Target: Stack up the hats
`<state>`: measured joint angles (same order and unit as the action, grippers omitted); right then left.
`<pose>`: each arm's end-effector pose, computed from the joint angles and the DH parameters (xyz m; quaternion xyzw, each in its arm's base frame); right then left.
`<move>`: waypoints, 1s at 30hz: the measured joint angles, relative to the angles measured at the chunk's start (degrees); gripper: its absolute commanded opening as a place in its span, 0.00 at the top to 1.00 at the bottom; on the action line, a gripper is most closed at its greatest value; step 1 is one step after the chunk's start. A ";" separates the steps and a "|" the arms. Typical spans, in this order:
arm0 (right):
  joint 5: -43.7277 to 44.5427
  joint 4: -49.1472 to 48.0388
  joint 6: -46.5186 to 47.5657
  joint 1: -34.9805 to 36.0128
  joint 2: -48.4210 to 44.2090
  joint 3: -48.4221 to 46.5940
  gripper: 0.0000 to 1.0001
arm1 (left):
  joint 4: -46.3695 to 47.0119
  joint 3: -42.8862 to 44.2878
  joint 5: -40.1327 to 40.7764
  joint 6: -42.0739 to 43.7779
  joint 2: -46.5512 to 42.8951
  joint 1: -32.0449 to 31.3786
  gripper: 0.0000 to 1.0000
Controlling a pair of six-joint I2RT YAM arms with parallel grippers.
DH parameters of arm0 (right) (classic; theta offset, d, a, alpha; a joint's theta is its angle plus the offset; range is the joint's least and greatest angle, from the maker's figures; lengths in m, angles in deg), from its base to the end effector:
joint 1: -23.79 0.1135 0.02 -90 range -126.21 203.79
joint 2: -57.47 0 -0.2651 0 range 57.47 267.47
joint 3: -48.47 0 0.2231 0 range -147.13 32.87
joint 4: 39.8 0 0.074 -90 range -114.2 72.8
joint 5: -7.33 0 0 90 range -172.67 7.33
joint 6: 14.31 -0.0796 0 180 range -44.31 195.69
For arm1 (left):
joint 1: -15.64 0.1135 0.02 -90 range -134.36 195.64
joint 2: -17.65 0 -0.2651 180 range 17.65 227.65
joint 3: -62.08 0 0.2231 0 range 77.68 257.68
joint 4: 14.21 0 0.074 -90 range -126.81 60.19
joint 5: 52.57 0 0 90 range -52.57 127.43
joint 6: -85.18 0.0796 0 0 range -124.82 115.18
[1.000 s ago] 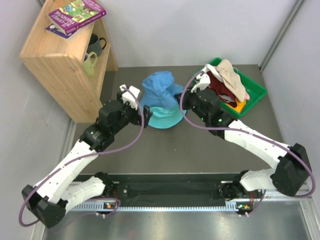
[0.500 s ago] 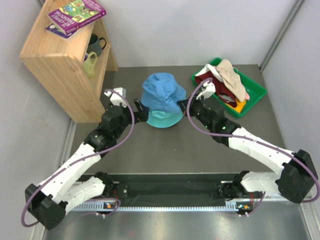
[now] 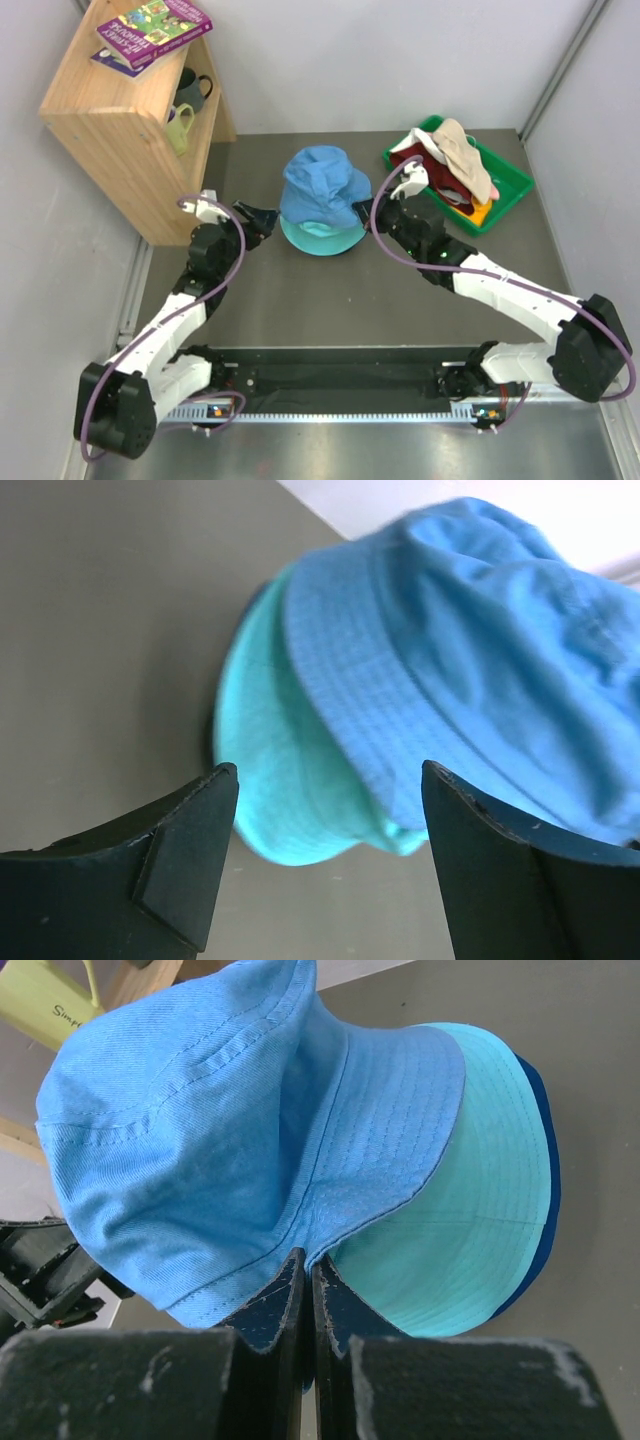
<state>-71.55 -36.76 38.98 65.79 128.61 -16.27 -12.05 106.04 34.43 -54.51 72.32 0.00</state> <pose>0.2377 0.1934 0.3146 0.0275 0.7614 0.3509 0.5444 0.2278 -0.0681 0.2655 -0.2055 0.7294 -0.3687 0.5383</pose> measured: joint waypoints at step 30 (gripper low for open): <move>0.17 0.04 -0.70 0.00 0.74 0.00 1.00 | 21.77 -0.61 -11.61 -11.13 13.33 0.42 1.00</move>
<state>-71.38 -36.71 38.29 65.79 129.35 -16.27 9.72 105.43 22.82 -65.63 85.65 0.41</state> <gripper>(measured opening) 0.014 0.055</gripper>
